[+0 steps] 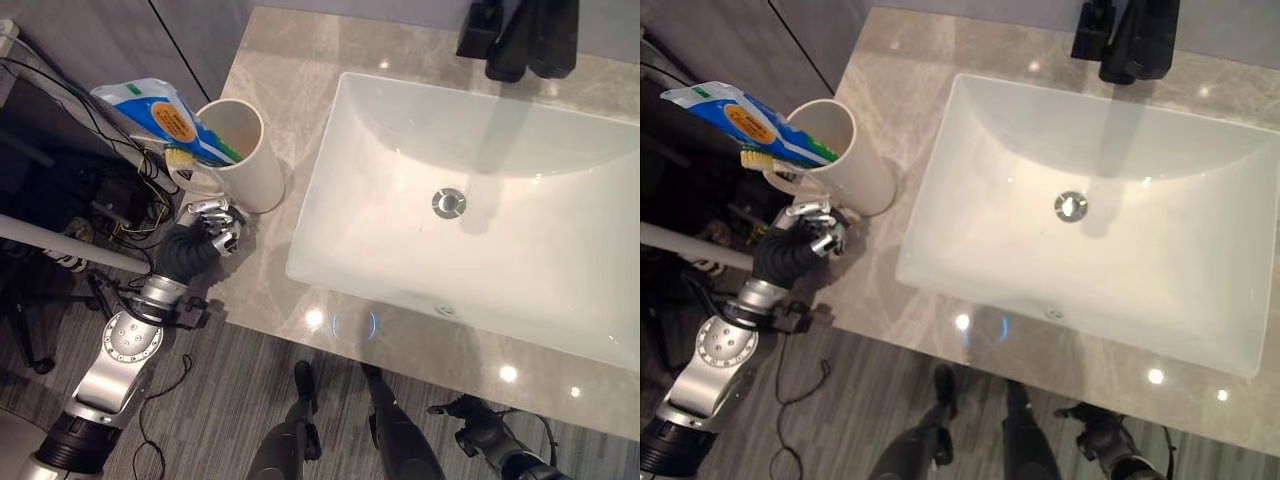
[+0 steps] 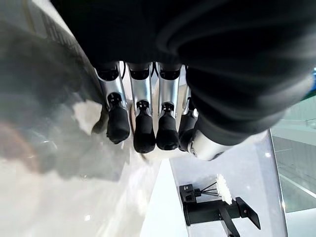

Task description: Put brush and paste in cup on sink, flatten towel.

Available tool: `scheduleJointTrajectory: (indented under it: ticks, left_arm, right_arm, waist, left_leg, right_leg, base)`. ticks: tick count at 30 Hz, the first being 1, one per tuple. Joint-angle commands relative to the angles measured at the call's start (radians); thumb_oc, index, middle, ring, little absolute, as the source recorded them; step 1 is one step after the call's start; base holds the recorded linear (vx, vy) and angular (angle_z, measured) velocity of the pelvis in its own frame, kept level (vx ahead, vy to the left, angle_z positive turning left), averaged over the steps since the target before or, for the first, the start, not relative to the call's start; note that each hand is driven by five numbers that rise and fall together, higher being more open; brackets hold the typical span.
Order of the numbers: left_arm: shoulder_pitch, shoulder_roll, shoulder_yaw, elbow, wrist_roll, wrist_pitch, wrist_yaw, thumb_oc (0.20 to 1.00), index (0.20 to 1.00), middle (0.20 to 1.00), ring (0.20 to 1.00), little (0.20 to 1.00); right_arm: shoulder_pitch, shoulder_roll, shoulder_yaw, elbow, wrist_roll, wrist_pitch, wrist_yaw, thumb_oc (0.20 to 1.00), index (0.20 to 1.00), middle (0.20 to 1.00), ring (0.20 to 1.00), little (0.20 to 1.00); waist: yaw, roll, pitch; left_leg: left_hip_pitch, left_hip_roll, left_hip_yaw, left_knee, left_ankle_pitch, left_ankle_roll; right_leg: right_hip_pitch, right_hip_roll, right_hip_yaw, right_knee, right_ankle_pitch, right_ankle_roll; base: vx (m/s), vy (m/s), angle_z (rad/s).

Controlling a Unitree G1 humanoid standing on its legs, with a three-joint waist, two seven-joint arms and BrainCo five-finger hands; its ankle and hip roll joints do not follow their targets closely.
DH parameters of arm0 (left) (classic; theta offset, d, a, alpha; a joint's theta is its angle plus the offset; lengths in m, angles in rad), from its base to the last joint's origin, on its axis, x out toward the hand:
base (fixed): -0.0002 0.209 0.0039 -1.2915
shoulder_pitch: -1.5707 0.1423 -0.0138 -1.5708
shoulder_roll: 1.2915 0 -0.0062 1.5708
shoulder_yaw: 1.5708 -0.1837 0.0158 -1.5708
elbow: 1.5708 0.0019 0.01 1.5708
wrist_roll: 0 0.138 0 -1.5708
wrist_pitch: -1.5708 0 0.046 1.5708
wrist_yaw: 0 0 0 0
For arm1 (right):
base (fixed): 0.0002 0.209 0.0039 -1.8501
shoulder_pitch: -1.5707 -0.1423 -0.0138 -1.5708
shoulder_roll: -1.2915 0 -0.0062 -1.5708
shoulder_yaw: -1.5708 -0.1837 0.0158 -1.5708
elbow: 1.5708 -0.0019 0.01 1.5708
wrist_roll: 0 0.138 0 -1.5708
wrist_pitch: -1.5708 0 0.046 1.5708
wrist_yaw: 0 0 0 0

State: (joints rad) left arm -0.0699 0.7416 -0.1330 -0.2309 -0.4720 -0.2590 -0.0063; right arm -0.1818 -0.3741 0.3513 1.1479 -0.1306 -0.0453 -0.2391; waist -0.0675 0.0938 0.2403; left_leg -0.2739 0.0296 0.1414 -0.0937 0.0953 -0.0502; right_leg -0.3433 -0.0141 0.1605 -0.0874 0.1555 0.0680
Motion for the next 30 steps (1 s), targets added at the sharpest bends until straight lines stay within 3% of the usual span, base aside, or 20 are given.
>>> scheduleJointTrajectory:
  ticks: [1, 10, 15, 30]
  left_arm:
    - [0.063, 0.007, -0.05, -0.03, -0.013, 0.0, -0.041, 0.2, 0.2, 0.2, 0.2, 0.2]
    - [0.027, 0.001, -0.094, -0.032, 0.001, 0.0, -0.051, 0.2, 0.2, 0.2, 0.2, 0.2]
    - [-0.021, -0.054, -0.083, 0.0, -0.01, -0.005, 0.015, 0.2, 0.2, 0.2, 0.2, 0.2]
    - [-0.147, -0.085, 0.009, 0.08, 0.117, -0.037, 0.182, 0.2, 0.2, 0.2, 0.2, 0.2]
  right_arm:
    - [0.03, -0.003, 0.01, 0.002, 0.025, -0.008, -0.015, 1.0, 1.0, 1.0, 1.0, 1.0]
    - [0.035, 0.007, 0.012, 0.014, 0.023, -0.008, -0.008, 1.0, 1.0, 1.0, 1.0, 1.0]
    - [0.04, 0.005, 0.008, 0.002, 0.046, -0.015, -0.022, 1.0, 1.0, 1.0, 1.0, 1.0]
    - [0.055, 0.006, 0.008, -0.017, 0.069, -0.021, -0.041, 1.0, 1.0, 1.0, 1.0, 1.0]
  waist:
    - [0.003, -0.038, -0.063]
    - [-0.006, -0.033, -0.073]
    - [-0.017, -0.037, -0.057]
    - [-0.036, -0.04, -0.063]
  left_leg:
    - [0.041, 0.06, -0.012, 0.006, -0.008, -0.068]
    - [0.037, 0.056, -0.002, 0.006, -0.009, -0.067]
    - [0.007, 0.064, 0.01, 0.006, 0.004, -0.073]
    - [-0.011, 0.088, 0.036, 0.006, 0.011, -0.087]
  right_leg:
    - [-0.032, -0.095, 0.017, 0.0, 0.004, 0.088]
    - [-0.039, -0.096, 0.019, 0.0, 0.012, 0.091]
    - [-0.076, -0.08, 0.037, 0.0, 0.025, 0.093]
    - [-0.108, -0.065, 0.057, 0.0, 0.032, 0.091]
  base:
    - [-0.03, 0.019, 0.02]
    - [-0.01, -0.002, -0.01]
    - [-0.05, -0.037, -0.04]
    - [0.01, -0.019, -0.1]
